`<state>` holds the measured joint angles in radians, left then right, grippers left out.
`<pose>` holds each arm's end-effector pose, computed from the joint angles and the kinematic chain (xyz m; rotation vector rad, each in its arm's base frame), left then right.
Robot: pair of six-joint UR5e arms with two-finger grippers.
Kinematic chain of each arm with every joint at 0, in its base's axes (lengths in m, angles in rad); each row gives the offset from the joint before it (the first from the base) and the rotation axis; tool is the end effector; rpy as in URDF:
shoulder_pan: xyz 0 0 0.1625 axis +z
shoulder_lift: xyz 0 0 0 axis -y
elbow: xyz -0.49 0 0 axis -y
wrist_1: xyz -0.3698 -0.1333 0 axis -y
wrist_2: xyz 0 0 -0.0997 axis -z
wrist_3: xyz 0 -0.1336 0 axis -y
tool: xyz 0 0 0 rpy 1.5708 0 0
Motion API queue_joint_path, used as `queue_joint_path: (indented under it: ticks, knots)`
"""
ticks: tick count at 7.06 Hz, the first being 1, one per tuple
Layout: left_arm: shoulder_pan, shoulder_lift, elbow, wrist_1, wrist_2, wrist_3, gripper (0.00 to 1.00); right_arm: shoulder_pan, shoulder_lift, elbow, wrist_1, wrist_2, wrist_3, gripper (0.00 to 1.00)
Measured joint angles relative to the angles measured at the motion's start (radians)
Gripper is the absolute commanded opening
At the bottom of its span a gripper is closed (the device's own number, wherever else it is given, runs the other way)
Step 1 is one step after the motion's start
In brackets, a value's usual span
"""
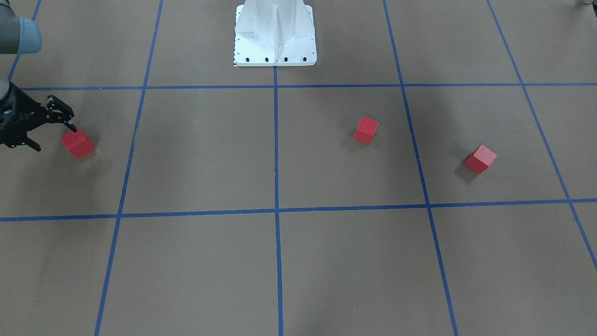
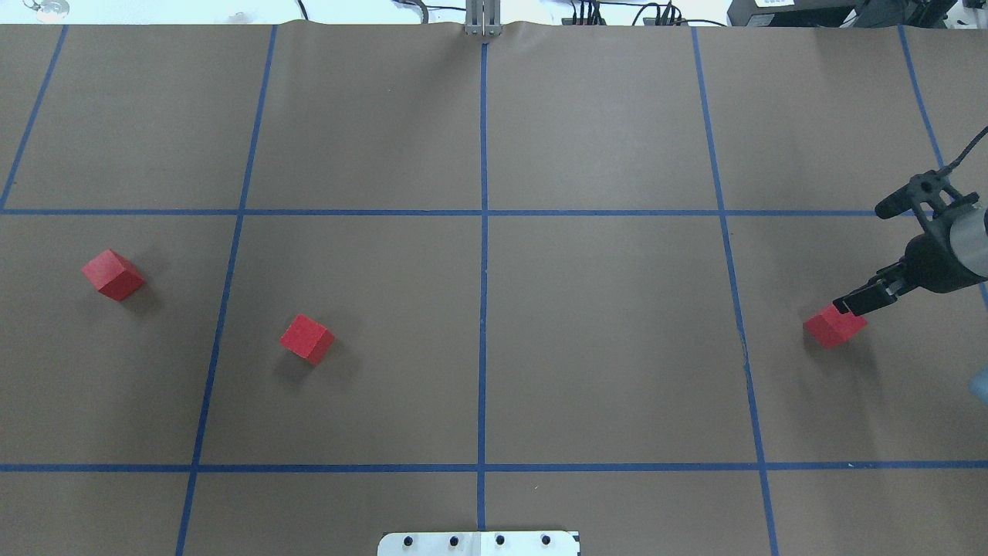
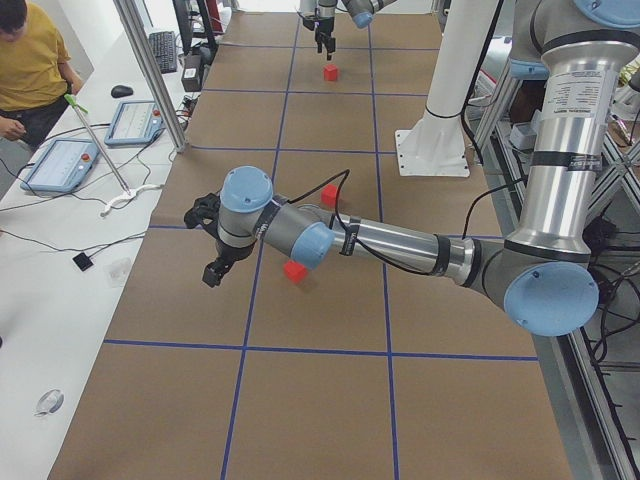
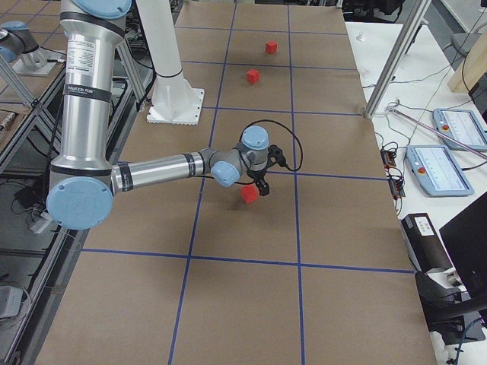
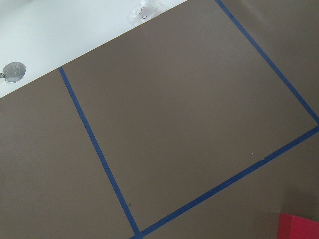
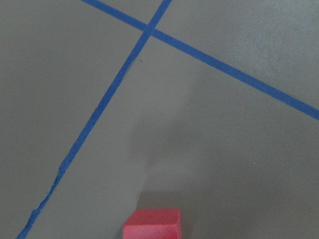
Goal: Form red blocks into L shape at center
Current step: 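Reach the right gripper down and grasp the red cube beneath it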
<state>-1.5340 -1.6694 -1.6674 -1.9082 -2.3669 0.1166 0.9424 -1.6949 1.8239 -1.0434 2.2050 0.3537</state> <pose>-0.0178 -0.5454 0.6083 0.5365 0.7589 0.3541 -0.2212 -0.3965 0.6256 0.2731 -0.8443 -0.4646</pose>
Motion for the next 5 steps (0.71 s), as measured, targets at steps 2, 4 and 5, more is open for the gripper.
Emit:
queue_joint_path:
  ticks: [2, 4, 5]
  knots:
    - [0.000, 0.000, 0.000, 0.000, 0.000, 0.000, 1.00, -0.058, -0.005, -0.007, -0.002, -0.047, 0.027, 0.98]
    - [0.000, -0.001, 0.000, 0.000, 0.000, 0.000, 1.00, -0.085, -0.006, -0.033, -0.002, -0.056, 0.033, 0.96]
    - [0.000, 0.000, 0.000, 0.000, 0.000, 0.000, 1.00, -0.092, -0.006, -0.045, -0.002, -0.057, 0.033, 0.78]
